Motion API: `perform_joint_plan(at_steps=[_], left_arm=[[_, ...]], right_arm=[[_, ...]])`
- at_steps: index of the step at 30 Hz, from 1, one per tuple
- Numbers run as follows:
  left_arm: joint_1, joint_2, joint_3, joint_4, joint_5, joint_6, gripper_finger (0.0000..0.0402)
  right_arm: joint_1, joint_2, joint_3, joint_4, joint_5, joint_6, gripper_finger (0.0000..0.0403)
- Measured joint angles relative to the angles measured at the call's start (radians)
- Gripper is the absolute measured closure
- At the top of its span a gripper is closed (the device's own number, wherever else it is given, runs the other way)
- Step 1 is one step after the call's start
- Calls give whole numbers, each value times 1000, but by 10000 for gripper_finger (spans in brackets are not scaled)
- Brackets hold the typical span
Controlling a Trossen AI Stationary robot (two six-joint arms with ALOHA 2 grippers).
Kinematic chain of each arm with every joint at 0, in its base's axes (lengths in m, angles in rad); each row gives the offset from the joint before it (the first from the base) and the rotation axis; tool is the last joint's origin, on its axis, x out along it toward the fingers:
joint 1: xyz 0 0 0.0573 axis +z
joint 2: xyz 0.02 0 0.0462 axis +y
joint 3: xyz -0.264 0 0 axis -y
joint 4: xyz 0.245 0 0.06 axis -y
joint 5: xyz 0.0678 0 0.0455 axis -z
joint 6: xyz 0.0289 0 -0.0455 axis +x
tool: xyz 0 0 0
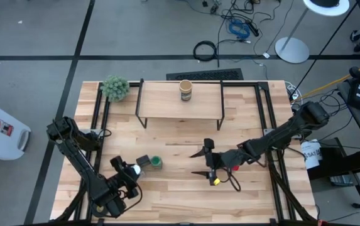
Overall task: Shelf spices
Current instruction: Remove the white seasoning bottle from the shelf, then move the green seasoning bottle to the middle right of the table
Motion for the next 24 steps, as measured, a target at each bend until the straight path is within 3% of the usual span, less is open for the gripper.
perform_joint_plan(at_steps=[5,14,24], left_arm=[[0,0,0,-12,-5,-25,155],[3,0,1,-15,-22,-17,153],[3,0,1,-17,-25,-16,85]], right_arm=[[-47,78,14,117,-60,-20,114],[-56,187,147,25,-81,-51,114],[-113,336,361,-85,-101,-20,111]])
